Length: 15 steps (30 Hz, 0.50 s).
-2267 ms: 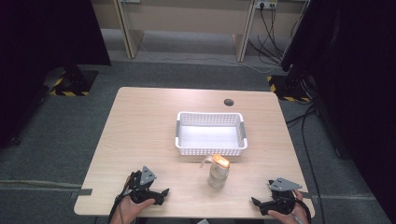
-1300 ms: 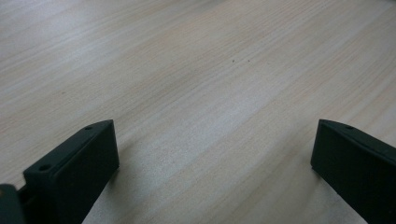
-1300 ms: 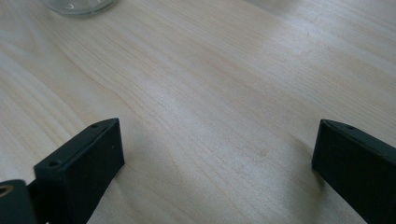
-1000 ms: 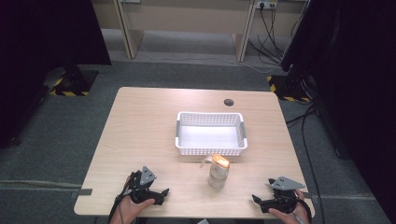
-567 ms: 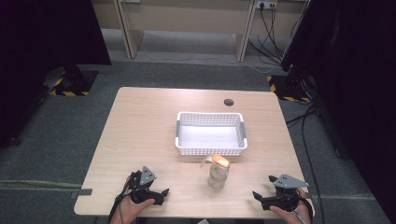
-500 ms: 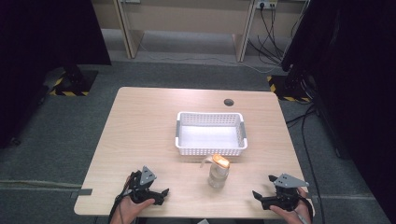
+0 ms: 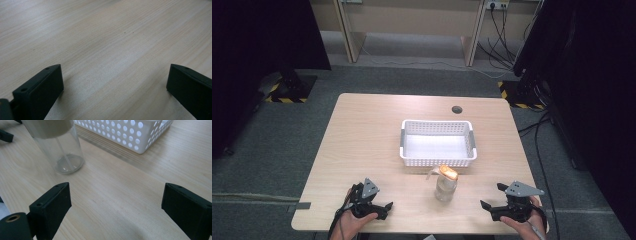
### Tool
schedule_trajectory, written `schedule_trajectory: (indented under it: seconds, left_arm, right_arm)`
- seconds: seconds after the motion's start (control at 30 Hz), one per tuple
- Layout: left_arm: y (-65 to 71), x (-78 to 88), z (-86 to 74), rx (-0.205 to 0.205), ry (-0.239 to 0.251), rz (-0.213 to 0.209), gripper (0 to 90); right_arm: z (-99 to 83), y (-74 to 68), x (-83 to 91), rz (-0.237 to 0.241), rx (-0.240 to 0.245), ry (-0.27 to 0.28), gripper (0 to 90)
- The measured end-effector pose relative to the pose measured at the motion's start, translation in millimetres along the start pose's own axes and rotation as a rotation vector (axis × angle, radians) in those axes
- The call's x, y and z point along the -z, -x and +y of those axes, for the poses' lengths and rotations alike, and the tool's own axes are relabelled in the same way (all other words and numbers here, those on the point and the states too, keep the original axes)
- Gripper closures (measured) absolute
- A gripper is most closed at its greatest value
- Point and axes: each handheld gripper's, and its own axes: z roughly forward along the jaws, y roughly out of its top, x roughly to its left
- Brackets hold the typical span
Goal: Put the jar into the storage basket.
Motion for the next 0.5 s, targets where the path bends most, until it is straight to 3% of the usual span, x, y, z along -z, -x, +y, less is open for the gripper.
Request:
schedule_trajectory:
  seconds: [0.37, 0.5]
  left_arm:
    - [0.0, 0.0, 0.0, 0.000, 0.000, 0.000, 0.0]
    - [0.0, 0.0, 0.0, 0.000, 0.000, 0.000, 0.0]
  right_arm:
    - [20.9, -14.1, 6.9, 0.039, 0.050, 0.033, 9.3]
    - [28.0, -17.7, 8.8, 0.067, 0.046, 0.046, 9.5]
